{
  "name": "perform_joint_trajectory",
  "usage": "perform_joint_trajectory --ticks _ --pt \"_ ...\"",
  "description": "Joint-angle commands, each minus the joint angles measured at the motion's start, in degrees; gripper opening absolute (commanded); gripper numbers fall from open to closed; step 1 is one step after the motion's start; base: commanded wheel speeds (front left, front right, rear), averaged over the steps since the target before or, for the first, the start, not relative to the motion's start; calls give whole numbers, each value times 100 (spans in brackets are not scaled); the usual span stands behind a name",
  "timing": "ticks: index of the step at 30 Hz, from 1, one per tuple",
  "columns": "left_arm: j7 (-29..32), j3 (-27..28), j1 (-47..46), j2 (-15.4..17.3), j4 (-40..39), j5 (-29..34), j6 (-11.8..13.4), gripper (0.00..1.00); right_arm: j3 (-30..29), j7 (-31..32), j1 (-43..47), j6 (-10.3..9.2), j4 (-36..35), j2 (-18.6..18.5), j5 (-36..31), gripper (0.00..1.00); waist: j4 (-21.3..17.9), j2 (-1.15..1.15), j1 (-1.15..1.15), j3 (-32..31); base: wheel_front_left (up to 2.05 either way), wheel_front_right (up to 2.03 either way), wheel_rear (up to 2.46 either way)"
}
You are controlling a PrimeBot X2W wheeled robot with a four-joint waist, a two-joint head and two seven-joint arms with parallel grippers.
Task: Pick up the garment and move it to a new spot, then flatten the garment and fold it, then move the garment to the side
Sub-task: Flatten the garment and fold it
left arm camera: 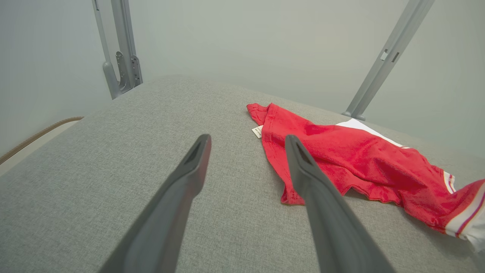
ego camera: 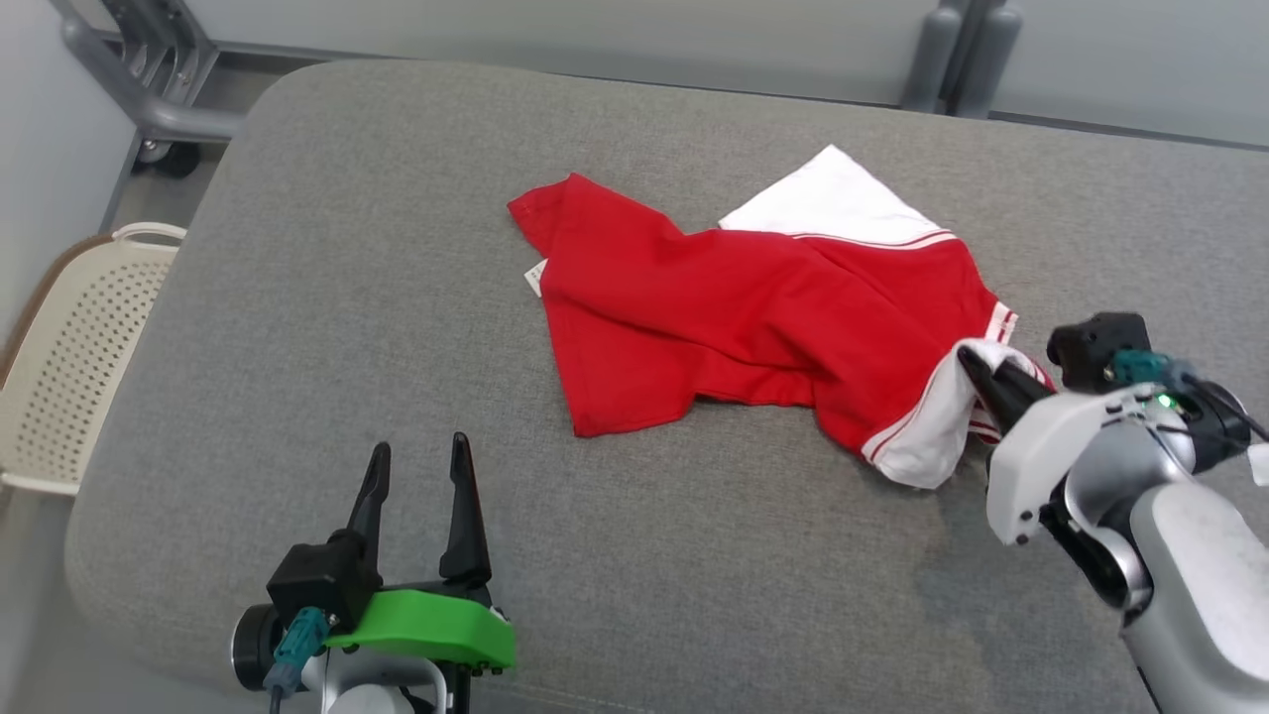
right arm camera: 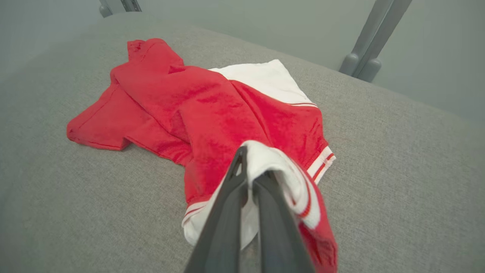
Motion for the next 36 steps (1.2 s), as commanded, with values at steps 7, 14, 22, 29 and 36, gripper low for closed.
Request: perform_joint_trajectory --ticks 7,14,22,29,36 --pt "-18 -222 -241 -50 47 41 -111 100 583 -108 -1528 2 1769 -9 218 0 671 0 0 397 0 0 0" --pt "-18 -461 -398 -63 100 -86 -116 100 1213 -397 -2839 1 3325 117 279 0 1068 0 0 507 0 0 0" --pt "-19 -493 -374 -62 38 -135 -6 100 1934 -881 -3433 -2 4329 316 639 100 999 0 0 471 0 0 0" --pt "-19 -407 -331 -61 13 -30 -20 100 2259 -1329 -3650 -2 4527 174 1010 100 603 0 0 411 0 0 0" --pt "-19 -366 -279 -59 -22 43 -60 100 2225 -1923 -3528 -2 4379 -214 1630 100 151 0 0 333 0 0 0"
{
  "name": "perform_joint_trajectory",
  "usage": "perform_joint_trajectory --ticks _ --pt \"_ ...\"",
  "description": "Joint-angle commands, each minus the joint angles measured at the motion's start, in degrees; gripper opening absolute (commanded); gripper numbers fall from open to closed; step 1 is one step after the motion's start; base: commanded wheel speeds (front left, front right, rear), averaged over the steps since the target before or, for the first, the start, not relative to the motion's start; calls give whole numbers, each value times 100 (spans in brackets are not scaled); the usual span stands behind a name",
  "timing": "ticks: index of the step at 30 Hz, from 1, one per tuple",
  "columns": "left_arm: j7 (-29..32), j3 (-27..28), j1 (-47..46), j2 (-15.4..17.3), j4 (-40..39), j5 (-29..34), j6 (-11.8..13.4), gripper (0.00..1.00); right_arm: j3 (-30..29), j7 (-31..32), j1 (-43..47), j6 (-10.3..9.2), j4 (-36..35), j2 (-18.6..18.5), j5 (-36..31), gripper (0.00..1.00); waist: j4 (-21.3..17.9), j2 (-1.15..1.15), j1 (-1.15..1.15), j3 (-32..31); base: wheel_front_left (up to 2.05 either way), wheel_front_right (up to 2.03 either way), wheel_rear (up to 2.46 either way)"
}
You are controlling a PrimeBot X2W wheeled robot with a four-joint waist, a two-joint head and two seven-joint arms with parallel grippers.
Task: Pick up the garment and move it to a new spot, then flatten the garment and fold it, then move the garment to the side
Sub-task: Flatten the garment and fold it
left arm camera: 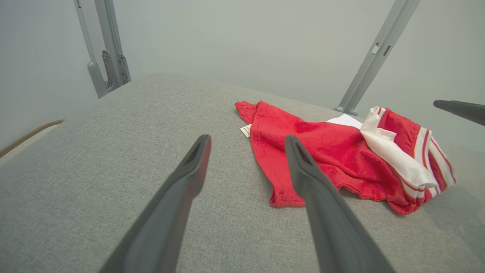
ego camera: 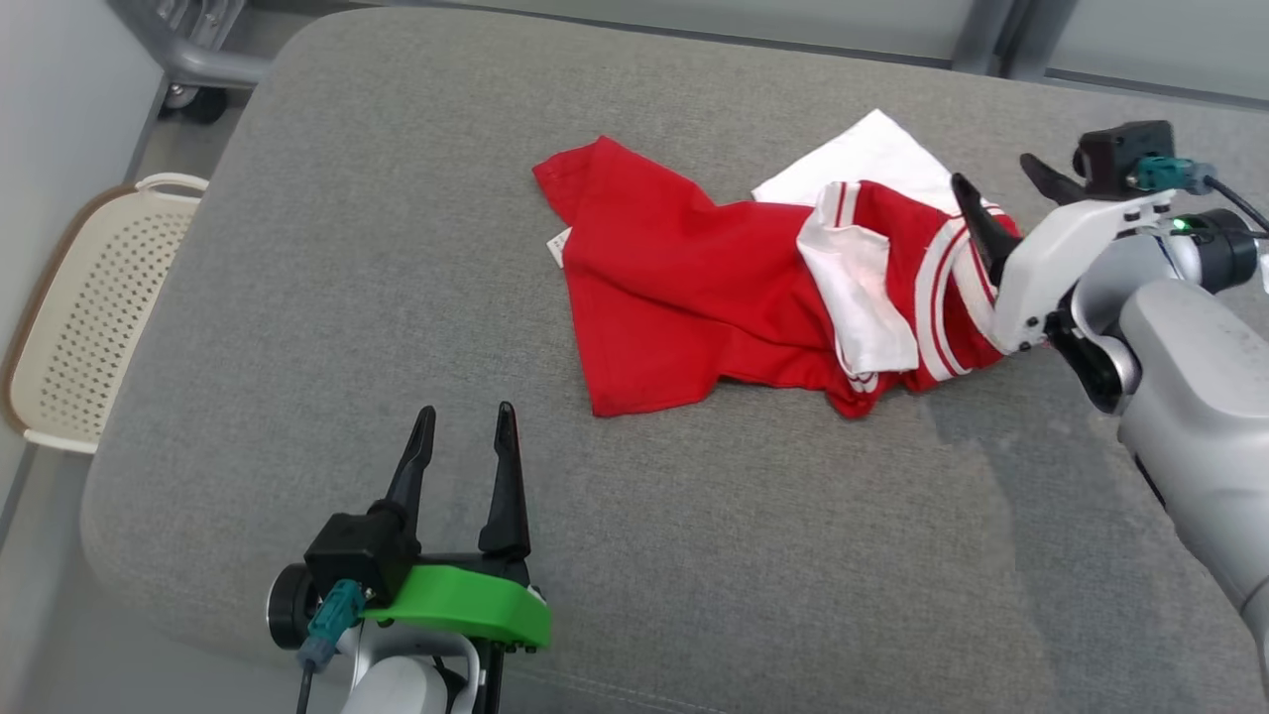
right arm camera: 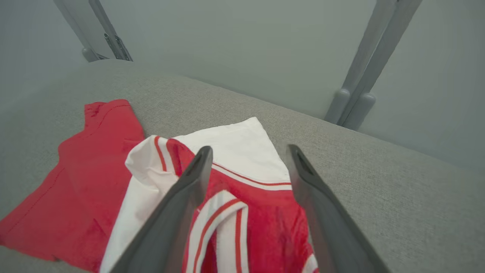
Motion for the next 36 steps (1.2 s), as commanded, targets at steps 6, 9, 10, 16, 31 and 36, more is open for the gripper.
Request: perform_joint_trajectory --ticks 6,9,10,16,31,36 --pt "-19 -31 91 10 -43 49 15 100 -186 -557 625 -7 -176 -297 382 100 -412 0 0 -81 0 0 0" --pt "-19 -28 97 10 -56 53 21 100 -174 -734 891 -6 -399 -224 539 100 -455 0 0 -55 0 0 0" --pt "-19 -30 96 10 -60 53 19 100 -153 -786 959 -6 -509 -211 580 100 -458 0 0 -41 0 0 0" --pt "-19 -53 30 10 -69 36 19 100 157 -929 1169 -6 -1137 -168 561 100 -343 0 0 88 0 0 0" --pt "-19 -236 -157 9 -95 -134 58 100 549 -404 633 -6 -661 -175 879 100 326 0 0 393 0 0 0" --pt "-19 -299 -192 8 -127 -215 114 100 663 -308 421 -6 -332 -326 1019 100 509 0 0 480 0 0 0"
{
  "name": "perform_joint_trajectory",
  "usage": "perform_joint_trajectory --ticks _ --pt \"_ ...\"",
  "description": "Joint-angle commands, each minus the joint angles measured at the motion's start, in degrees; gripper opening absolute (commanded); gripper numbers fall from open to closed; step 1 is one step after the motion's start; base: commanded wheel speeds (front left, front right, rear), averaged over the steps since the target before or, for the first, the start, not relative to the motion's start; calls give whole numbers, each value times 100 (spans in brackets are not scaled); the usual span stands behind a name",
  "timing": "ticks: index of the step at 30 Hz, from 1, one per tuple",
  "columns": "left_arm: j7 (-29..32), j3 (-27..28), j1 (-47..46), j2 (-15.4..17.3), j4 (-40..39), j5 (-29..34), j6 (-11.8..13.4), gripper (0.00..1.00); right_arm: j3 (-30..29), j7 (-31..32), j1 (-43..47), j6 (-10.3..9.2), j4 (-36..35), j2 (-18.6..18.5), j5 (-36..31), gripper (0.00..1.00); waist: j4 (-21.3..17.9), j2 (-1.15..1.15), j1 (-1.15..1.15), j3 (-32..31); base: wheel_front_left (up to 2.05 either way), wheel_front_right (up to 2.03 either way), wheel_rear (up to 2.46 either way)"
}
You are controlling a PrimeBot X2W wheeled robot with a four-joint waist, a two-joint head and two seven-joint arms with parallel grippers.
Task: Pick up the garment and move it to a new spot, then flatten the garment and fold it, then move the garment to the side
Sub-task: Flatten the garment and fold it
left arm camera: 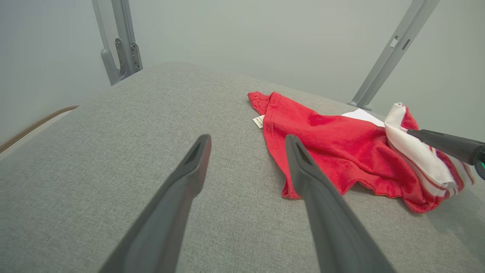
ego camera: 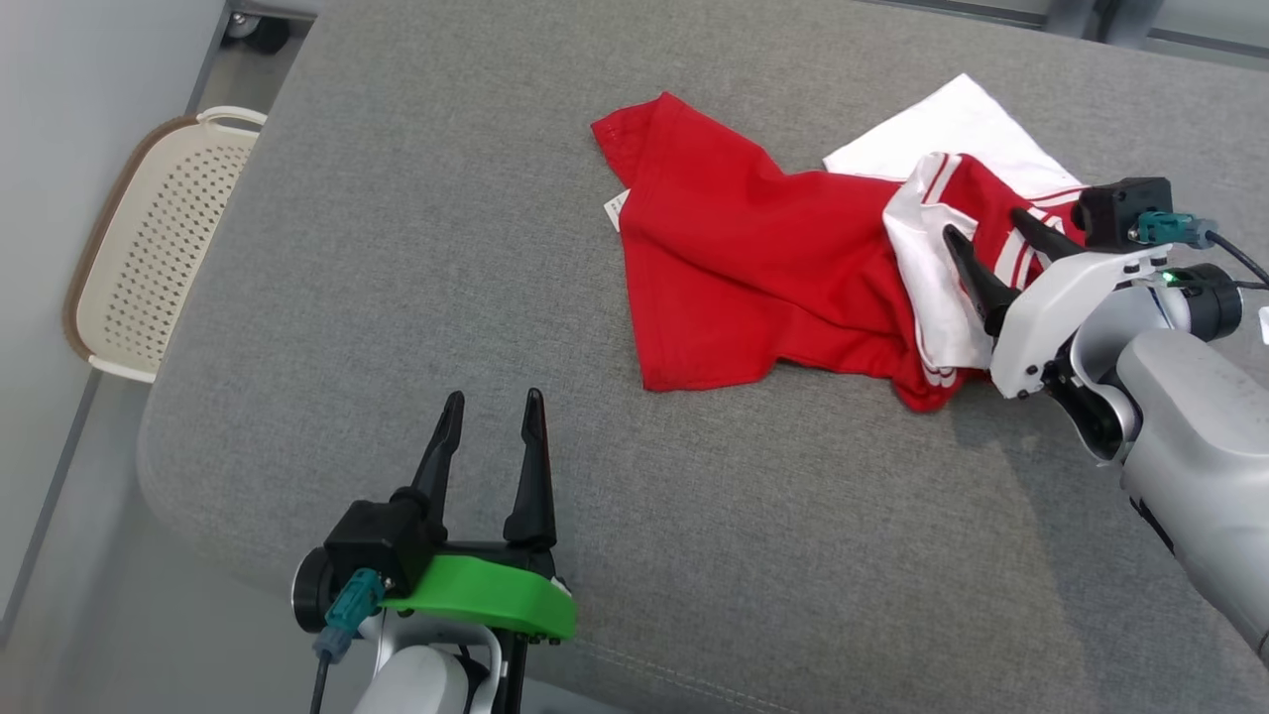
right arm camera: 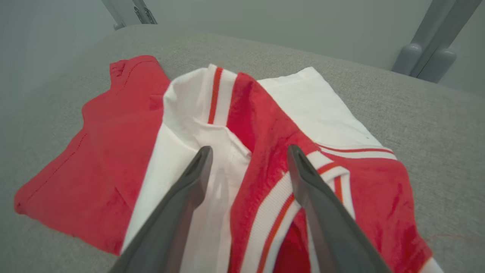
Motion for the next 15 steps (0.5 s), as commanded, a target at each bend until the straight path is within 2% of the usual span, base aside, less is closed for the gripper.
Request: perform_joint_trajectory --ticks 1,8,9,12,14,15 --pt "-19 0 -61 8 -12 -15 39 100 61 36 -48 -4 45 -34 39 100 115 0 0 94 0 0 0" --pt "-19 -47 -114 8 -39 -86 77 100 701 223 -367 -5 140 -221 -44 100 195 0 0 207 0 0 0" --pt "-19 -49 -121 9 -40 -91 79 100 810 238 -425 -5 179 -232 -95 98 201 0 0 220 0 0 0" --pt "-19 -56 -131 9 -25 -103 63 100 1070 277 -580 -5 316 -232 -164 49 218 0 0 247 0 0 0" --pt "-19 -70 -141 9 -9 -108 64 100 1241 270 -671 -5 418 -224 -219 38 232 0 0 253 0 0 0" --pt "-19 -75 -144 9 4 -109 66 100 1323 271 -700 -5 467 -214 -252 28 237 0 0 251 0 0 0"
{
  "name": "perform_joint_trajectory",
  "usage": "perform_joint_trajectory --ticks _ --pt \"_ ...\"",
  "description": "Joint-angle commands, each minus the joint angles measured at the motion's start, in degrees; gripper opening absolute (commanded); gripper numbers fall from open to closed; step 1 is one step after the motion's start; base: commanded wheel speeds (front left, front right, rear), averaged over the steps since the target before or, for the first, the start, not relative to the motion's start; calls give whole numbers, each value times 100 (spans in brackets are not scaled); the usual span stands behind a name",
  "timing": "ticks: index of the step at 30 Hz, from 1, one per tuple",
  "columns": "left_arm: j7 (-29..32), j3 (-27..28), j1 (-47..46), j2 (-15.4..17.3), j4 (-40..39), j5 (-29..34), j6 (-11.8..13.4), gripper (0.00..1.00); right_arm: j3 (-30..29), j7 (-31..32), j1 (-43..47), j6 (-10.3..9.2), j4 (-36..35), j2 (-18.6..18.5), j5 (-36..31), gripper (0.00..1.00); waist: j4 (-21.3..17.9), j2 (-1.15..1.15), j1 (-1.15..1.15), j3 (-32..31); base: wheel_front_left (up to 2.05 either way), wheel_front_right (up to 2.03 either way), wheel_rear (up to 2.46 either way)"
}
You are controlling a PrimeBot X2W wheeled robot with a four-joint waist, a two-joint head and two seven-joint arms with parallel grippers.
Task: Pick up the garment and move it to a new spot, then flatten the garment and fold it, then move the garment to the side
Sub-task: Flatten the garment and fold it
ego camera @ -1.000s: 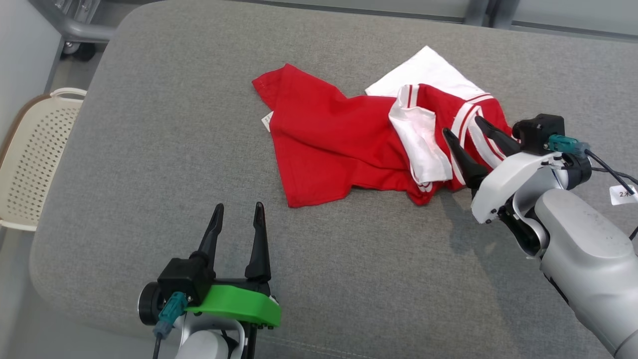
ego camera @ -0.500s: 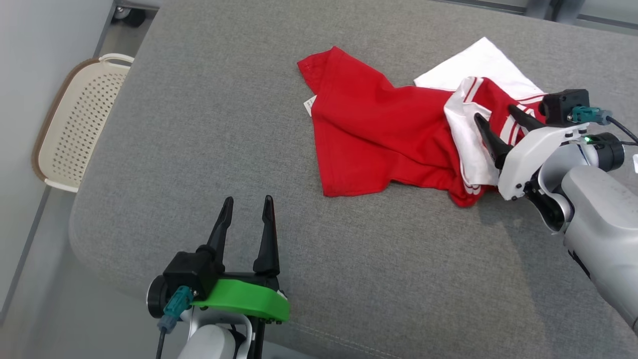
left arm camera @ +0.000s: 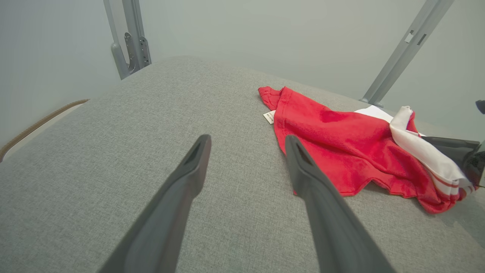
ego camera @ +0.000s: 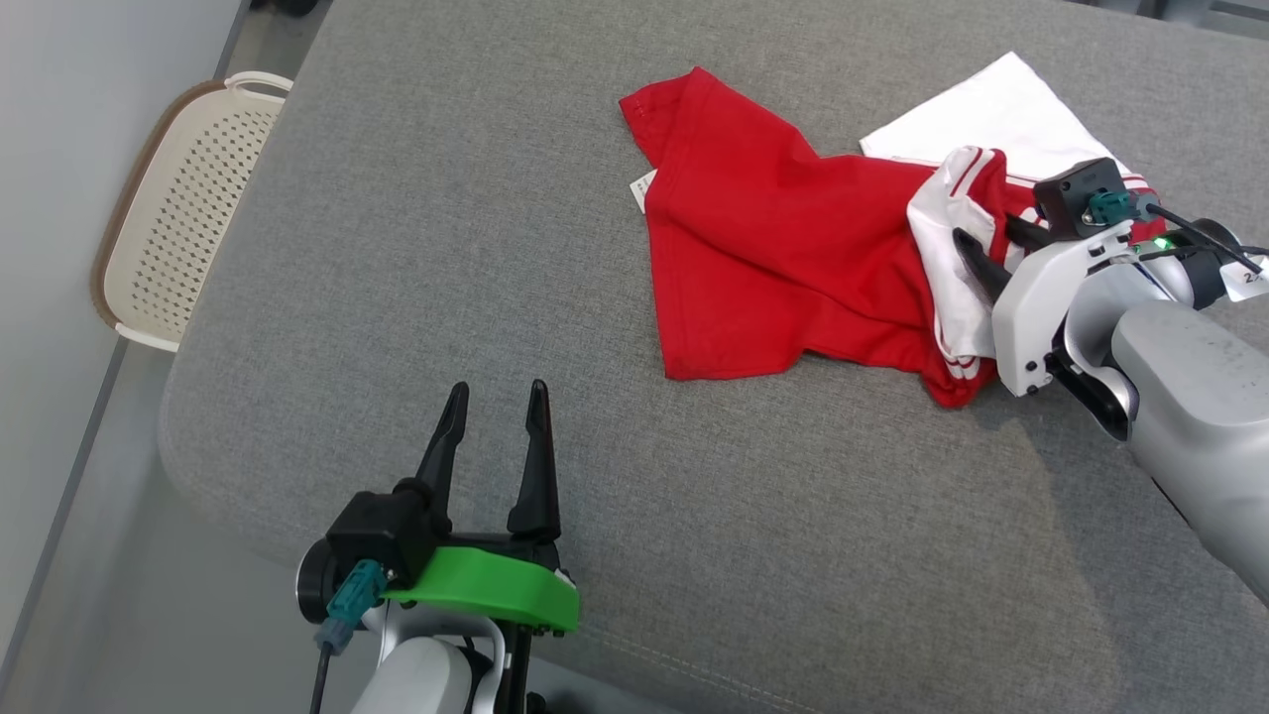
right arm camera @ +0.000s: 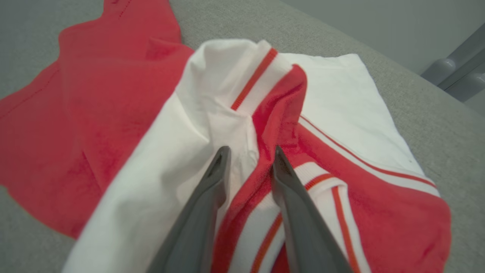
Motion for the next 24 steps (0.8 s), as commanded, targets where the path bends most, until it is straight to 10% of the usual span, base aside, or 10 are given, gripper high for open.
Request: perform_joint_trajectory --ticks 1,3,12,24 --pt "-19 -13 -56 10 35 -22 16 100 74 -27 -42 -6 74 5 -28 21 6 0 0 -9 0 0 0" --pt "-19 -13 -53 10 57 -16 18 100 134 -126 -99 -6 179 47 24 0 8 0 0 -24 0 0 0" --pt "-19 63 92 10 113 107 -3 100 98 -842 -125 -6 328 216 385 0 -256 0 0 -230 0 0 0" --pt "-19 179 301 12 156 321 -62 100 -555 -1001 1005 -6 -1122 -329 1739 0 -941 0 0 -644 0 0 0"
